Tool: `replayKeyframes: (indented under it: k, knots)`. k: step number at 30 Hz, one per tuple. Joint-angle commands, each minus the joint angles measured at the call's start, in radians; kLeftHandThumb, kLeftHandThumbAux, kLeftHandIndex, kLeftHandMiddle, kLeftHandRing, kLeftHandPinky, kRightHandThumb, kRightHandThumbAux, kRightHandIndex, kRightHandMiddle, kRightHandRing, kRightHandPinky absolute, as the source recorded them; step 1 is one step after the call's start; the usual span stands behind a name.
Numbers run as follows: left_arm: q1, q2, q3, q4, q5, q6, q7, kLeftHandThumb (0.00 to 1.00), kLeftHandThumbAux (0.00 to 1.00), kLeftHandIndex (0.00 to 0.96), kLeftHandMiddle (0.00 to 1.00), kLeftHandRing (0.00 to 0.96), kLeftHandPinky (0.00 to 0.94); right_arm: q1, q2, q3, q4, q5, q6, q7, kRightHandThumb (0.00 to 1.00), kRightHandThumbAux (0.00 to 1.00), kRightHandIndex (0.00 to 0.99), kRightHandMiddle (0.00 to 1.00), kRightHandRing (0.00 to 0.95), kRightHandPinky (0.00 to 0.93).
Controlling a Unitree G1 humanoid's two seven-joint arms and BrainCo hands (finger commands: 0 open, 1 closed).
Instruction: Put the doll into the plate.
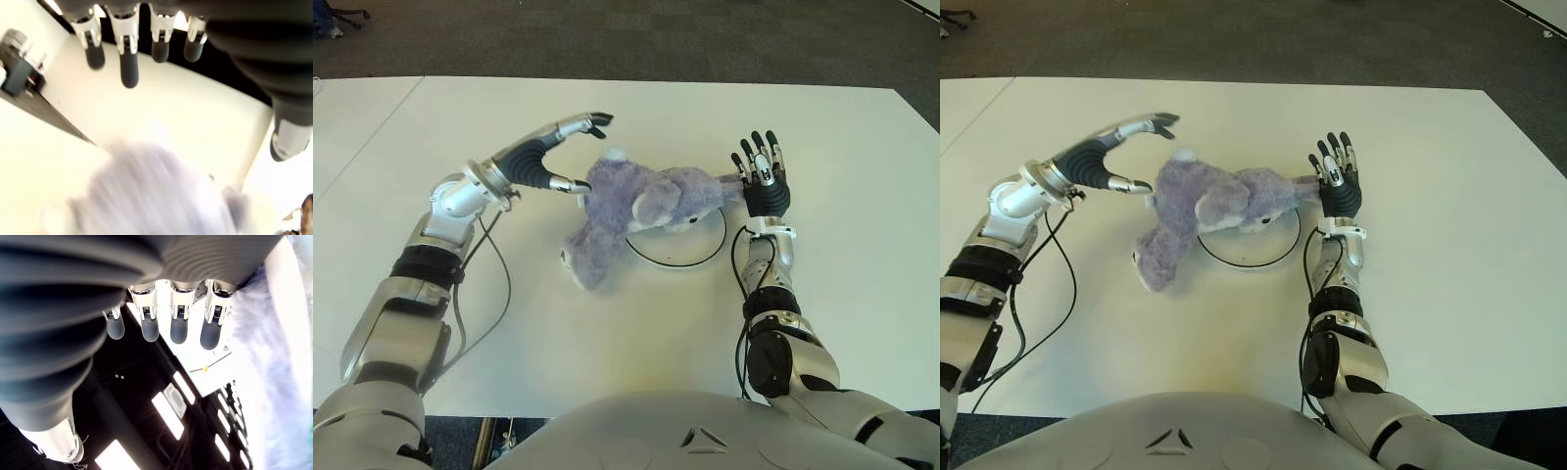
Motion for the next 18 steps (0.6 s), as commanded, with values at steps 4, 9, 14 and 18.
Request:
replayKeyframes:
  k: [4,9,14,18]
  knots:
    - [-0.081,0.060,0.255,0.188,-0.225,0.120,-0.103,0.095,0.553,0.007,0.013,0.000,0.018,0.429,0.174,-0.070,0.348,0.041,0.058,-0.018,0.238,0.710,0.047,0.084,0.070,0.133]
    - [-0.066,0.061,0.333,0.141,-0.352,0.298,-0.160,0.023,0.503,0.000,0.014,0.001,0.020,0.430,0.174,-0.070,0.347,0.041,0.056,-0.014,0.240,0.712,0.049,0.084,0.068,0.129]
    - [-0.065,0.030,0.403,0.071,-0.489,0.500,-0.179,0.215,0.465,0.000,0.037,0.013,0.041,0.432,0.173,-0.067,0.347,0.037,0.052,-0.016,0.242,0.711,0.050,0.083,0.070,0.136]
    - [-0.090,0.007,0.442,0.103,-0.529,0.560,-0.191,0.300,0.430,0.000,0.041,0.018,0.068,0.432,0.172,-0.066,0.348,0.035,0.051,-0.018,0.241,0.714,0.049,0.082,0.070,0.138]
